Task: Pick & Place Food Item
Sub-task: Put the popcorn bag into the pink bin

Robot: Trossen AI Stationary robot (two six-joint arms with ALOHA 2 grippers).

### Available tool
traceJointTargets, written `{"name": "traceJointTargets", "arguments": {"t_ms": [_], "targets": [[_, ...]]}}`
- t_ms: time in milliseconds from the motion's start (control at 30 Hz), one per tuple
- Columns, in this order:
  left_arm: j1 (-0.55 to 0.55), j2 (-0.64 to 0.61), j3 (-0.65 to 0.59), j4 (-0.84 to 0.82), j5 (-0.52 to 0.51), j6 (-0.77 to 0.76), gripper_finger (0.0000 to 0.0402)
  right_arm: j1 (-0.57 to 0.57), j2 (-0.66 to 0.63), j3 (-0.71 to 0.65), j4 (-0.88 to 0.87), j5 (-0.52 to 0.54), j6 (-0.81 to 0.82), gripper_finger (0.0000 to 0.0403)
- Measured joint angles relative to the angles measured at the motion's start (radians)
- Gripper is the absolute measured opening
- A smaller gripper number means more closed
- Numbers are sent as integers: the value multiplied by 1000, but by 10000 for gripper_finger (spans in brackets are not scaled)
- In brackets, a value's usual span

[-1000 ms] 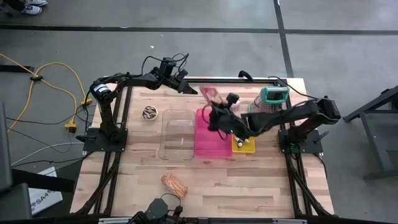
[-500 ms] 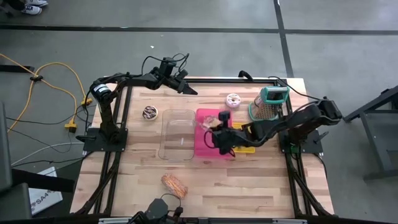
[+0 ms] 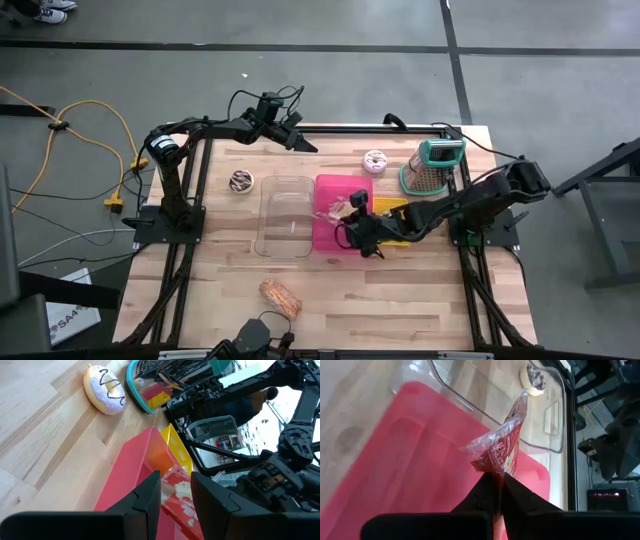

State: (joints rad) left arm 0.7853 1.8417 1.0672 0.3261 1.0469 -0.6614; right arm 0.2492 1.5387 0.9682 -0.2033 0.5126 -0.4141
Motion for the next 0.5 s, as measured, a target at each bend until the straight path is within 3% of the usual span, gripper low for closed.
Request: {"name": "traceJointTargets", "arguments": {"t_ms": [300,500], "targets": [[0,0,0,0,0,0,104,-42,0,-10,14,-95,85,40],[0,0,0,0,0,0,104,-50,0,-9,14,-97,104,43]]}}
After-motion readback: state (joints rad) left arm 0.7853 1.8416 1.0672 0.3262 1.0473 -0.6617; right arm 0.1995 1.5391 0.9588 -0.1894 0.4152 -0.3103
